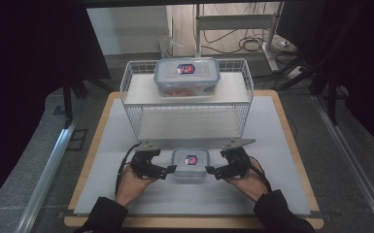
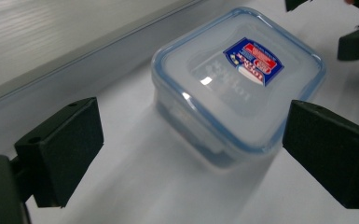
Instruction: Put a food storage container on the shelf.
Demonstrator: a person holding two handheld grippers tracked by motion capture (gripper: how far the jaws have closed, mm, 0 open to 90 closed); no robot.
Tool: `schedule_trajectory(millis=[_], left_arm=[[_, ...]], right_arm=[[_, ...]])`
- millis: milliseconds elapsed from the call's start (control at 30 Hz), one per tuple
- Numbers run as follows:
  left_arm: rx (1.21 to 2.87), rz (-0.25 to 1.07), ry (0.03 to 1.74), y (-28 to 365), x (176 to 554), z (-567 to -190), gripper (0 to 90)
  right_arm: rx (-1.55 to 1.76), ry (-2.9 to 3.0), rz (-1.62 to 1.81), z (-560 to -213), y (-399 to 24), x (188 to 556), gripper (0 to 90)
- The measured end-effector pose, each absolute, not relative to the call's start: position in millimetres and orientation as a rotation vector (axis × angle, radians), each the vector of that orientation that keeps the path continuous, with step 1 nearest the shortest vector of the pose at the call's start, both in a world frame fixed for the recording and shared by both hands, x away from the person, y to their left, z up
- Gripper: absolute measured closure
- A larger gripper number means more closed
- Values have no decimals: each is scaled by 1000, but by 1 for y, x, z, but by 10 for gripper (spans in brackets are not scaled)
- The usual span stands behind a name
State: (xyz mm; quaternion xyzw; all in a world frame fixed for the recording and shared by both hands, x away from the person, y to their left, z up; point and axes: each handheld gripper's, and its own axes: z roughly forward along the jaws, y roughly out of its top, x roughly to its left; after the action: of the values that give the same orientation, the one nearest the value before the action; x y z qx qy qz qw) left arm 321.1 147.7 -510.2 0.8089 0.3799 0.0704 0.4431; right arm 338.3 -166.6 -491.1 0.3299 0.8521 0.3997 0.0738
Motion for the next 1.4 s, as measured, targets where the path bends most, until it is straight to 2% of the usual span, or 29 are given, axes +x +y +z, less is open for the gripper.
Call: schedule_trajectory(millis=[267, 300, 333, 467, 600, 733, 833, 933, 1033, 1067, 1400], left_arm=[[2017, 19, 940, 127, 342, -522, 62], [2017, 19, 940, 127, 342, -522, 77], [2010, -36, 923, 126, 343, -523, 100], [2023, -57, 920, 124, 341, -523, 121], [2034, 2, 922, 124, 332, -517, 185], [2039, -9, 936, 127, 326, -517, 219], [2032, -53, 955, 129, 315, -522, 248], [2015, -14, 954, 130, 309, -519, 330], [1988, -29, 956, 134, 308, -520, 388], [1965, -40, 958, 136, 308, -520, 414], [1825, -196, 980, 154, 312, -528, 524]], right_arm=[[1049, 2626, 1221, -500, -152, 353, 146], [1049, 2626, 1221, -500, -152, 353, 146], [1081, 2658, 1246, -503, -149, 356, 161], [1127, 2719, 1281, -505, -146, 358, 207], [1145, 2746, 1254, -504, -146, 353, 240], [1122, 2727, 1240, -502, -146, 344, 290], [1115, 2696, 1252, -501, -152, 334, 392], [1141, 2688, 1292, -501, -157, 331, 435], [1168, 2682, 1334, -501, -161, 331, 478], [1200, 2684, 1390, -503, -167, 332, 527], [1229, 2694, 1488, -507, -175, 334, 554]])
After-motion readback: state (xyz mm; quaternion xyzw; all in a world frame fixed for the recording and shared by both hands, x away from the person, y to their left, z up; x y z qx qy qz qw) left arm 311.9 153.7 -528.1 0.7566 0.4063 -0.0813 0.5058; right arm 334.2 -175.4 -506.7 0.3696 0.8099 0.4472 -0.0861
